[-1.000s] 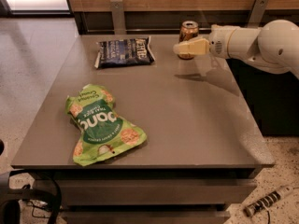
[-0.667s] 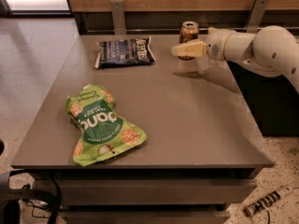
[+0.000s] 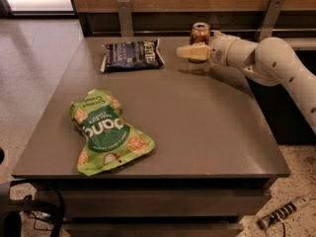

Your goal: Move orange can near green rice chip bag

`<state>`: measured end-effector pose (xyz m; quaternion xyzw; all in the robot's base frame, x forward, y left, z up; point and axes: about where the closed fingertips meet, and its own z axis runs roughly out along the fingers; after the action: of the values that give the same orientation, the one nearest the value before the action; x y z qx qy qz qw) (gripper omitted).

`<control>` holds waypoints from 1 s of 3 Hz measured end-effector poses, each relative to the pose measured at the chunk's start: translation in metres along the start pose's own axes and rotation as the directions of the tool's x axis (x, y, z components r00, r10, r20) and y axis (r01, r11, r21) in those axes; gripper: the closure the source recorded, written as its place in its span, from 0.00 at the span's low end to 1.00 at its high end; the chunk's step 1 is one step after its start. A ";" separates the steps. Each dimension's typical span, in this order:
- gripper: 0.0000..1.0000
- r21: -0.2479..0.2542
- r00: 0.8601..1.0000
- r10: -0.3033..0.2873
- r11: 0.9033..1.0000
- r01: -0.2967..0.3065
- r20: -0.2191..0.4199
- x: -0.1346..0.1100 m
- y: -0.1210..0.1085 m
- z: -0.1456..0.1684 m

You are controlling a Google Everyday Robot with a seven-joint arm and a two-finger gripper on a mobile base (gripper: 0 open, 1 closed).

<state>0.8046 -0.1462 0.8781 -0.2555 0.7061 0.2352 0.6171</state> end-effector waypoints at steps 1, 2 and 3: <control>0.00 0.004 0.999 0.014 1.000 -0.014 0.039 0.002 -0.009 0.013; 0.14 0.001 0.999 0.016 1.000 -0.016 0.043 0.002 -0.008 0.016; 0.38 -0.003 0.999 0.016 1.000 -0.016 0.043 0.002 -0.006 0.018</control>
Offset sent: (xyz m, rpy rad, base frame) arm 0.0157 0.0013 -0.0035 0.0369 -0.0221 -0.0069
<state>0.8218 -0.1396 0.8736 -0.2456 0.6945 0.2464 0.6299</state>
